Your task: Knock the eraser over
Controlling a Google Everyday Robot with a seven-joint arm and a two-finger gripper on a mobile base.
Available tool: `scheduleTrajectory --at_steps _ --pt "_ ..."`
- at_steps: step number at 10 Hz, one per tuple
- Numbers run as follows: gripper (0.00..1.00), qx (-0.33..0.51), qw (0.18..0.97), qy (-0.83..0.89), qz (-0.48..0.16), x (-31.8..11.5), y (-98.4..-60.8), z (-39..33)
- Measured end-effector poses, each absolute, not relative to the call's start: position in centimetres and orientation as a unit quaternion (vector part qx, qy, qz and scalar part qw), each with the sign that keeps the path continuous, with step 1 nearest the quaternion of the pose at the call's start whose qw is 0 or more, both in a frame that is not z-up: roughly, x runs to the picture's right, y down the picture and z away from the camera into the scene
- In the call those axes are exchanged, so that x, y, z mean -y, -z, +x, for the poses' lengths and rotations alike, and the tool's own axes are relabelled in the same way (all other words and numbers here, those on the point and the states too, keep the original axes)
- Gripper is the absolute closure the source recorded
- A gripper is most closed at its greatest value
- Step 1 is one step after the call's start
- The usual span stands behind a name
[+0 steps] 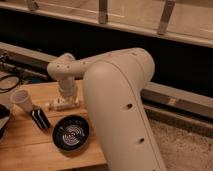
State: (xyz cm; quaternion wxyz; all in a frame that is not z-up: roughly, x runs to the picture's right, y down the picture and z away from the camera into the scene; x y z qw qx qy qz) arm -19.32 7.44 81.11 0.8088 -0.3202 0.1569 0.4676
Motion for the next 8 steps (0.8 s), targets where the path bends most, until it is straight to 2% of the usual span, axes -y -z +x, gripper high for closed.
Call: scheduleTrajectory --at_steps 8 --pt "1.0 -0.141 0.817 -0.447 -0.337 -7.5 -81.3 -21.1"
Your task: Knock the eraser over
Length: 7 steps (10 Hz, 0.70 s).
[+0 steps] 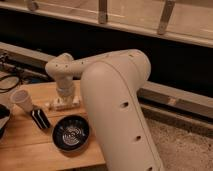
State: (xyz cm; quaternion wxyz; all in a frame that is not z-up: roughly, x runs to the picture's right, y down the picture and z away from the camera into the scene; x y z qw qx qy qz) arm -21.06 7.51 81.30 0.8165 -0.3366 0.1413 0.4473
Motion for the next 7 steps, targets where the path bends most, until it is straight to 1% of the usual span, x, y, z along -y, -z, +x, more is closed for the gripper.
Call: scheduleTrajectory --at_steps 7 --pt "1.0 -0.131 0.822 -0.435 -0.344 -7.59 -81.51 -22.07"
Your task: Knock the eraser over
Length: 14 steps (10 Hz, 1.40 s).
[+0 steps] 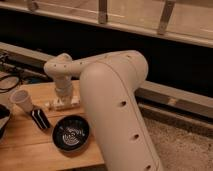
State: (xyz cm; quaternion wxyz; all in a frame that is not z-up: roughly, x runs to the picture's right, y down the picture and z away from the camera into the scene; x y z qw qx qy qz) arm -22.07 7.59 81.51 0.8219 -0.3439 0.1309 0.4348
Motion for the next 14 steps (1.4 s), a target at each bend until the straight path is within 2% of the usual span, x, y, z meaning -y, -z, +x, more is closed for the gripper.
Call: scheduleTrajectory --at_steps 14 --pt "1.0 -0.11 0.835 -0.413 -0.347 -7.9 -81.7 -24.8"
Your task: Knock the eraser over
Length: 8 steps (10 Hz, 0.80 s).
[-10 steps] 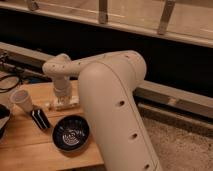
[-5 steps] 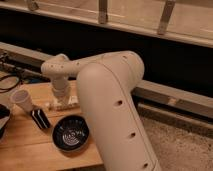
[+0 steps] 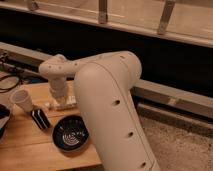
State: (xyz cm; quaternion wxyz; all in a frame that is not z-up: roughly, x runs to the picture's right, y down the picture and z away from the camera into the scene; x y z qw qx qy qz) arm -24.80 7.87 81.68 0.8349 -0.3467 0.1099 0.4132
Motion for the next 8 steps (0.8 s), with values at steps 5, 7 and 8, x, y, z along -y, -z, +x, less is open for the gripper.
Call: scheduleTrajectory --at_steps 5,7,8 --pt "1.0 -0.103 0.838 -0.406 -0.351 -7.9 -81.6 -25.7" --pt "1.0 -0.103 0.839 -0.402 -0.352 -8.2 -81.6 -26.2" --pt "1.0 -0.104 0.839 -0.403 -0.352 -8.2 -81.5 -26.2"
